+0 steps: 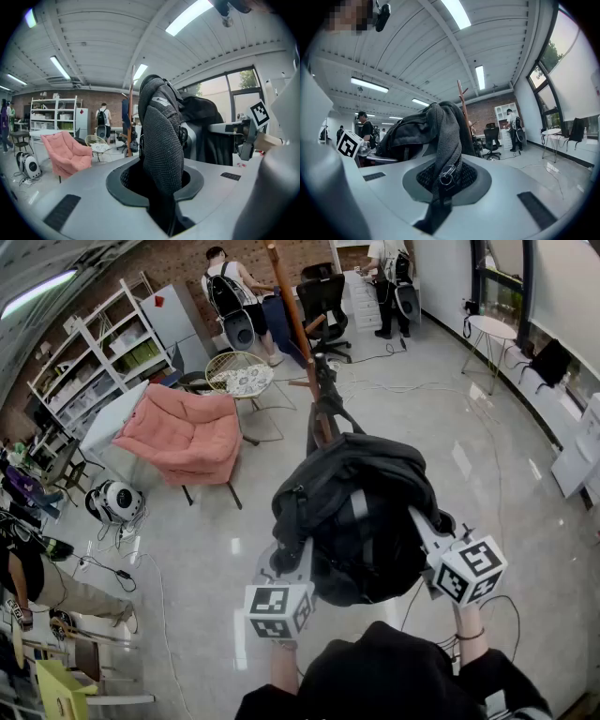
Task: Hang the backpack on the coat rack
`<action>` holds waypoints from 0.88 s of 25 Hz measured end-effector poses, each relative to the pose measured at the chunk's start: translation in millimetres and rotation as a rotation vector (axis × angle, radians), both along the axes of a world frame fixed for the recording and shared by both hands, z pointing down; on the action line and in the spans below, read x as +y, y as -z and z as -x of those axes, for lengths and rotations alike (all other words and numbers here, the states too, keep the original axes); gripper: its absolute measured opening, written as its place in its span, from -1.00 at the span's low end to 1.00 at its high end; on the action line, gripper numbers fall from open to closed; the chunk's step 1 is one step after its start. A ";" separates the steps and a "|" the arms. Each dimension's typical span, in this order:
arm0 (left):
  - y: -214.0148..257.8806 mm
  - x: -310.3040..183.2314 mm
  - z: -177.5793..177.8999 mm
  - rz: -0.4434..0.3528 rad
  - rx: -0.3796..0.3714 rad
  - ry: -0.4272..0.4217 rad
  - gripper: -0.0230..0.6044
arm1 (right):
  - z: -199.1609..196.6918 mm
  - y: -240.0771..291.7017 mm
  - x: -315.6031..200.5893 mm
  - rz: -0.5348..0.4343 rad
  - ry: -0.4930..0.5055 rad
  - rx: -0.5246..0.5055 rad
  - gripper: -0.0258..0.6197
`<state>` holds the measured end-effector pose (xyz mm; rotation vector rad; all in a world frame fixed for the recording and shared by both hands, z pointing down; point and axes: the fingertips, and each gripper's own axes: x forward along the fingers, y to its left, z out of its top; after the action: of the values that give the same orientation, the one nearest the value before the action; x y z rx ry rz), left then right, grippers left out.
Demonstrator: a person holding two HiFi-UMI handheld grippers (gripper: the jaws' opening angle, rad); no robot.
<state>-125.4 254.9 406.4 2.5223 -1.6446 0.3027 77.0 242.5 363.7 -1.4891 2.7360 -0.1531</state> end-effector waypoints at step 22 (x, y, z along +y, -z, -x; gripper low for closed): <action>-20.2 -22.9 -30.0 0.056 -0.004 0.047 -0.63 | -30.7 -20.7 -33.9 0.064 0.048 -0.029 -0.83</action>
<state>-95.4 232.0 426.6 2.4407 -1.6695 0.3443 107.7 208.5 384.4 -1.4246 2.7705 -0.2634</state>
